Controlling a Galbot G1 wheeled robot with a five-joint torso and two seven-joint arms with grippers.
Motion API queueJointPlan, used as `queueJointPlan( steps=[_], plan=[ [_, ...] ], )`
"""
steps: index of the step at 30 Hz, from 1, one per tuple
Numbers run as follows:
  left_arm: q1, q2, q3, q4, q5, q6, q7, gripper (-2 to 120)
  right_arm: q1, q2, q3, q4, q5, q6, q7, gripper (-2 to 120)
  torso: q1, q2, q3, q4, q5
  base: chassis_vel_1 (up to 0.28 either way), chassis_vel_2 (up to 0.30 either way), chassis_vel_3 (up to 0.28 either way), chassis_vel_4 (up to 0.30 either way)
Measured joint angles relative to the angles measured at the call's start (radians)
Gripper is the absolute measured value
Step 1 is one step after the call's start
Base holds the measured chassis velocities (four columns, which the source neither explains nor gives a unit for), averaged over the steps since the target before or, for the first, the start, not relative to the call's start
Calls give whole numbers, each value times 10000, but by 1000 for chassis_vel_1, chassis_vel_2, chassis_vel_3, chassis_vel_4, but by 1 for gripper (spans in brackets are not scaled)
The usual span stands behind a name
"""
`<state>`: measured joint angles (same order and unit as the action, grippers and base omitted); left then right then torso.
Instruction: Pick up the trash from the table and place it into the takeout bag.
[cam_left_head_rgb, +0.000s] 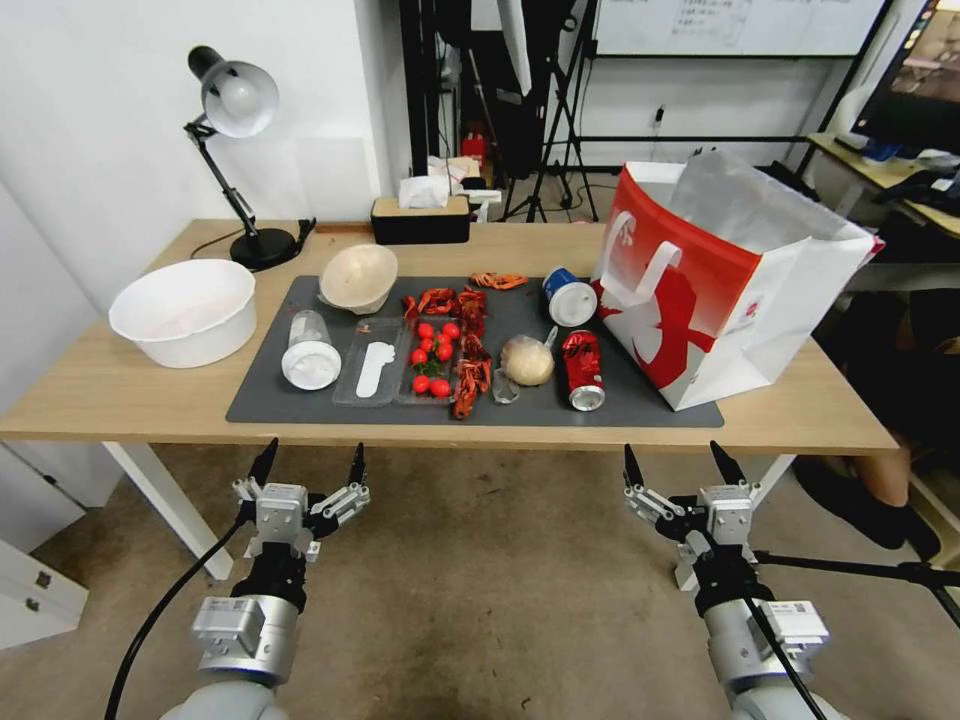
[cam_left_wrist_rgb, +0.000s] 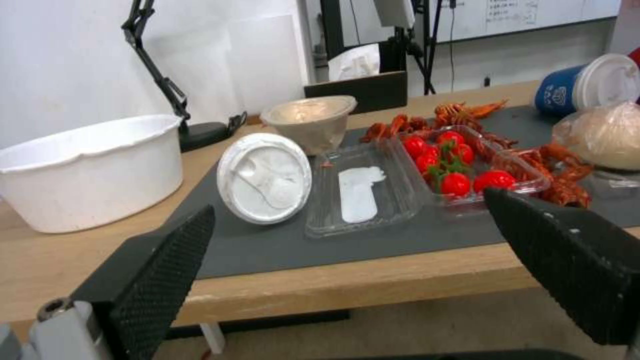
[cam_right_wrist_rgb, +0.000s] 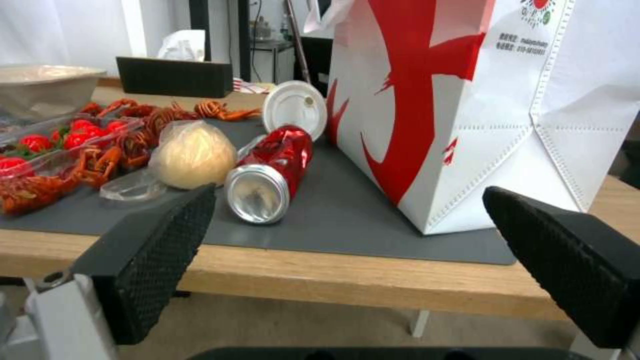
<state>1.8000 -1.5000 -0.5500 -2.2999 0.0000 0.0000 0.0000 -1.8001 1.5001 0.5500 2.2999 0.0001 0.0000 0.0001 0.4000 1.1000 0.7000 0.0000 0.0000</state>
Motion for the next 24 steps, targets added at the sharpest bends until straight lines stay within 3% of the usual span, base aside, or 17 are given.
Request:
queueJointPlan(
  steps=[24],
  plan=[
    [0,0,0,0,0,0,0,100,0,-1,0,0,0,0,0,100,-1,0,0,0,0,0,0,0,0]
  ],
)
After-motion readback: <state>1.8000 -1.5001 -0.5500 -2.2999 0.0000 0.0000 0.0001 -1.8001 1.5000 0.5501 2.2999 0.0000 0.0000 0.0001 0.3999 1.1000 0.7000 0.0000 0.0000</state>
